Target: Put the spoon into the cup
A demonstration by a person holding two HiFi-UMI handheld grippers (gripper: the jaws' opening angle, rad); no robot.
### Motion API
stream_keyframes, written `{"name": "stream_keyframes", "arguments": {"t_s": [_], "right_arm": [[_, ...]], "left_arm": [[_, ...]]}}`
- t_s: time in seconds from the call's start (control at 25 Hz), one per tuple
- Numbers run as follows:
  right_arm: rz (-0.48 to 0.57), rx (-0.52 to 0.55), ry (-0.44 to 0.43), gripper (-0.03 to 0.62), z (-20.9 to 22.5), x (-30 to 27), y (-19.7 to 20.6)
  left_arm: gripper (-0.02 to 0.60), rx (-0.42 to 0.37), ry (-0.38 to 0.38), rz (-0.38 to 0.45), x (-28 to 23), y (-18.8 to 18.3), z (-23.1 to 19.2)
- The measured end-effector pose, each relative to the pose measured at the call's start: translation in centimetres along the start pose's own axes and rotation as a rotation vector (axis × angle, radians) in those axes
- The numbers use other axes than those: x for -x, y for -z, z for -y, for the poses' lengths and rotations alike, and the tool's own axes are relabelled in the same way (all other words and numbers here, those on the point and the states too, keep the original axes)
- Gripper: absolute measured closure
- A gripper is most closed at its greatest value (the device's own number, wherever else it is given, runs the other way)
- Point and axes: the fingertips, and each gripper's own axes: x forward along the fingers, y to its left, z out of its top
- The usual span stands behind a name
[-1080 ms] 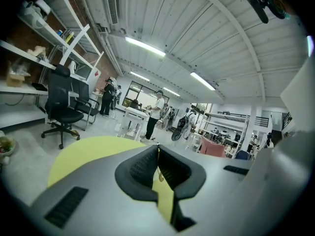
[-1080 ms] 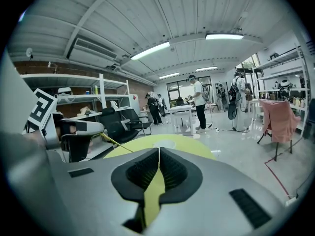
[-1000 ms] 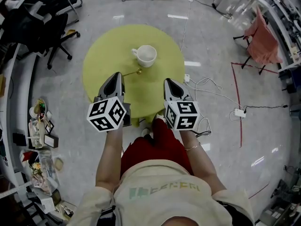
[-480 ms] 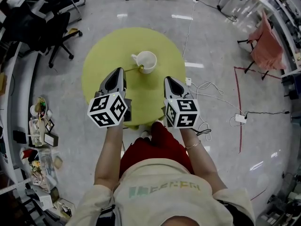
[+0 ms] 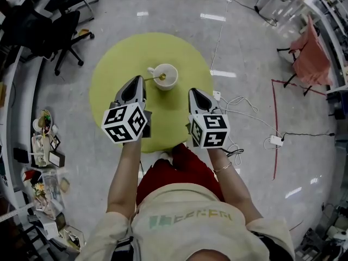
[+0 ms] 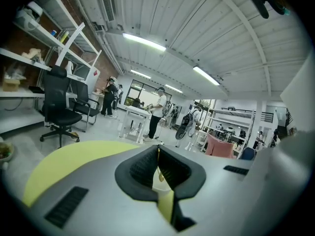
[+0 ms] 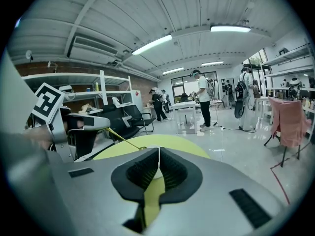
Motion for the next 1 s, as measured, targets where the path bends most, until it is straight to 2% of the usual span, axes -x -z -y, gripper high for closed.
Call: {"name": "stream_keyframes", "arguments": {"t_s": [0.4,1.0], "right_arm": [[-0.052,-0.025,-0.010,0.557,2.9,-3.4,0.8],[-0.111,-0.038,-0.044,0.557,4.3,-7.2,1.6]], "left_arm": [[0.558,0.004,-0.030,-0.059,-4.6,1.7,-0.4],[0.558,0.042,-0.054,-0.153,-8.6,4.8,-1.2]]}}
